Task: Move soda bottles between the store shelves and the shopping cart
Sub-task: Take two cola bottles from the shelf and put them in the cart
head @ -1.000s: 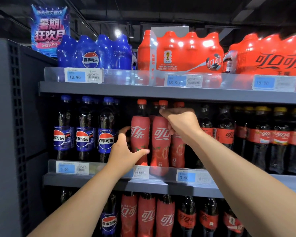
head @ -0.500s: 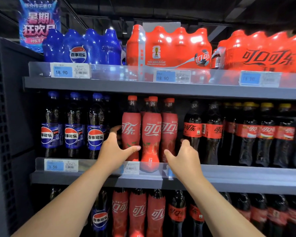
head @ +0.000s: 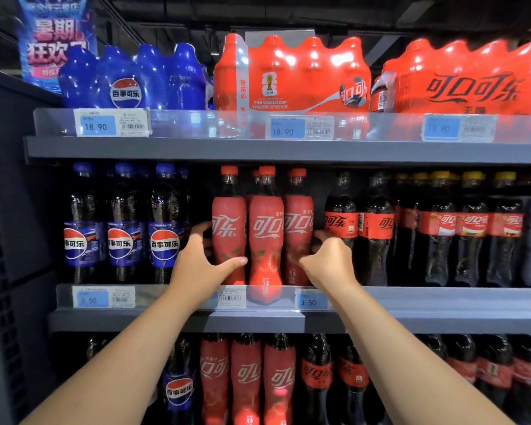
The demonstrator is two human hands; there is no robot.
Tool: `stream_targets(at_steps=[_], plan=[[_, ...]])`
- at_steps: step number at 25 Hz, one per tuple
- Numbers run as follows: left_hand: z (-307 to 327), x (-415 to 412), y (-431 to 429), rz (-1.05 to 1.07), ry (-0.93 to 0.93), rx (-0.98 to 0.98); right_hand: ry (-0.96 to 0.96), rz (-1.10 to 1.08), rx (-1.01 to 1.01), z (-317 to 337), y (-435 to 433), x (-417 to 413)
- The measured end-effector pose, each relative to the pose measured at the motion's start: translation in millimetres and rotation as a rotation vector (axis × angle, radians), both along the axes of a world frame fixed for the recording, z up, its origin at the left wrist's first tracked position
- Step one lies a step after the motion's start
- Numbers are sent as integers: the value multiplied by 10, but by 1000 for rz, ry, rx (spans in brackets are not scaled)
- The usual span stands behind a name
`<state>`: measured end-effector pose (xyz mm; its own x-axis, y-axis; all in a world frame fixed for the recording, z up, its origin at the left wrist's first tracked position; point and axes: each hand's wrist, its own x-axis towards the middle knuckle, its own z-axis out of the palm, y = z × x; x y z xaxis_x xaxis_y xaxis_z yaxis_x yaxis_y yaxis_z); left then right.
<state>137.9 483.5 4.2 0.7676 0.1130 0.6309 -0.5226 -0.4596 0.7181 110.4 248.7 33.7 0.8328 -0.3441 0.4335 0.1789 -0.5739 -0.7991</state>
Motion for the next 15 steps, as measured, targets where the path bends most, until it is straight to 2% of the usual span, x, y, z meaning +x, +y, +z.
stream_targets(at_steps=[4,10,15], plan=[[2,-1,-2,12,2,7,-5,-161,-194,-44,63,20],[-7,10,6,12,-7,17,-16,-136,-235,-35,14,-69],[-2,-9,-5,18,-39,11,-102,-68,-226,-56,-124,-178]])
